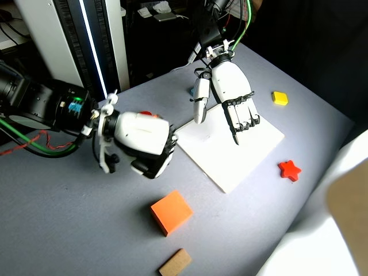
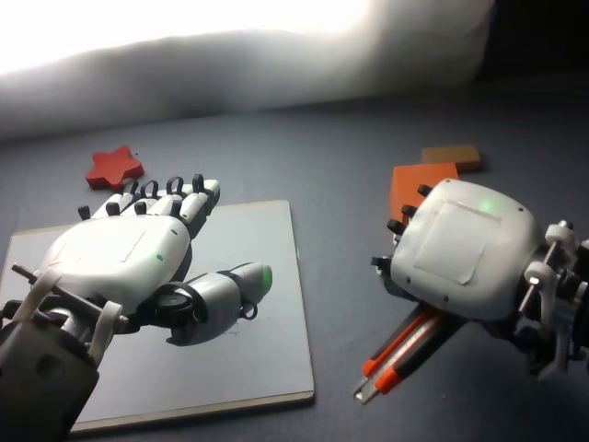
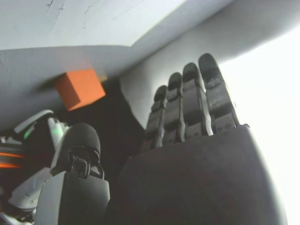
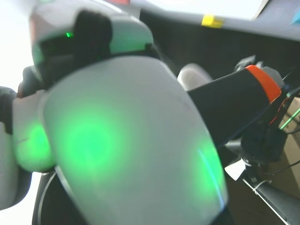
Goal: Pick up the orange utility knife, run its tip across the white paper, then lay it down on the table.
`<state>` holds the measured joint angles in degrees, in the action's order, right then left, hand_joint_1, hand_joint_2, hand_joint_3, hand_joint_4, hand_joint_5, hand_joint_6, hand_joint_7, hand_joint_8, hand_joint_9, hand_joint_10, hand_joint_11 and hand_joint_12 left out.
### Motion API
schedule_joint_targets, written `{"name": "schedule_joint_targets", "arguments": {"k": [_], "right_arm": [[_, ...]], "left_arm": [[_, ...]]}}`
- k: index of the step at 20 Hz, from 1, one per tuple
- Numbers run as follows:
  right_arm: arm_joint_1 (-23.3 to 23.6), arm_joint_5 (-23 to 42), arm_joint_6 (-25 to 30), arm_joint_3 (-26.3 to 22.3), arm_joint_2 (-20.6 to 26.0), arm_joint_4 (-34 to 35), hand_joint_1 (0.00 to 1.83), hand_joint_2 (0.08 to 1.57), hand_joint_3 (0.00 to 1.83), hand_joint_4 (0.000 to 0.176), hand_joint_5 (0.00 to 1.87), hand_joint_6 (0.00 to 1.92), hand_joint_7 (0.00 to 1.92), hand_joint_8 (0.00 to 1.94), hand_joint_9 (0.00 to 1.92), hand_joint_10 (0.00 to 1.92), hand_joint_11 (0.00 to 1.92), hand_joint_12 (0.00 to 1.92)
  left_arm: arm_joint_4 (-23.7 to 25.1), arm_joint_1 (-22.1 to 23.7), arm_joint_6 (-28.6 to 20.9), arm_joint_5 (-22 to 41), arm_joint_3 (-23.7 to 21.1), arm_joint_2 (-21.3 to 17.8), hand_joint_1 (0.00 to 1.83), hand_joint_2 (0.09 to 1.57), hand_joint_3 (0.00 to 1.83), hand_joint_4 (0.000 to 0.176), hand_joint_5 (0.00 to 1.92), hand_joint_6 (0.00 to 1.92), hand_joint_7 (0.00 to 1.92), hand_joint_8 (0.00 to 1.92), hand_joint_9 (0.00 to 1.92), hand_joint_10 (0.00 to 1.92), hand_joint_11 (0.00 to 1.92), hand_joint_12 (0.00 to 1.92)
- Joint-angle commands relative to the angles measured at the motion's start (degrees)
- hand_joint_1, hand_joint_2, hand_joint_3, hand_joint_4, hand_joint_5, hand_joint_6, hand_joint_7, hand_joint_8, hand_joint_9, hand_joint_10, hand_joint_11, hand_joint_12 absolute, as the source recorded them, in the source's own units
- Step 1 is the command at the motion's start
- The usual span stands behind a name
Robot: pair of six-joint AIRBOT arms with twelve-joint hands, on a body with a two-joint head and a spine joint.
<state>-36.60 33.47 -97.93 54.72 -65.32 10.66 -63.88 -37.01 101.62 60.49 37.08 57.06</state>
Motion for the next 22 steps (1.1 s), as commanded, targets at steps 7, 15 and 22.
{"name": "schedule_joint_targets", "arguments": {"k": [7, 15, 22], "right_arm": [[-3.6, 9.9, -2.2, 1.6, -0.8, -1.2, 1.21, 0.79, 1.03, 0.000, 0.76, 1.55, 0.85, 1.85, 0.95, 1.92, 0.88, 1.92], [-4.0, 12.6, -0.9, 1.2, 0.0, -4.9, 0.71, 1.14, 0.00, 0.000, 0.01, 0.07, 0.02, 0.06, 0.01, 0.23, 0.00, 0.54], [-3.4, 15.6, 0.4, -3.2, 5.3, -4.9, 0.60, 0.95, 0.00, 0.000, 0.00, 0.00, 0.00, 0.00, 0.00, 0.00, 0.00, 0.00]], "left_arm": [[3.8, -0.1, -0.8, 4.8, 0.4, 0.0, 0.00, 1.27, 0.00, 0.000, 0.02, 0.00, 0.09, 0.00, 0.12, 0.00, 0.00, 0.51], [3.9, -0.6, -1.1, 5.0, 0.4, -0.1, 0.00, 1.28, 0.00, 0.000, 0.00, 0.00, 0.08, 0.00, 0.10, 0.00, 0.00, 0.52], [5.0, -0.7, -0.7, 5.0, 0.2, -0.1, 0.00, 1.26, 0.00, 0.000, 0.01, 0.00, 0.10, 0.00, 0.11, 0.00, 0.00, 0.56]]}}
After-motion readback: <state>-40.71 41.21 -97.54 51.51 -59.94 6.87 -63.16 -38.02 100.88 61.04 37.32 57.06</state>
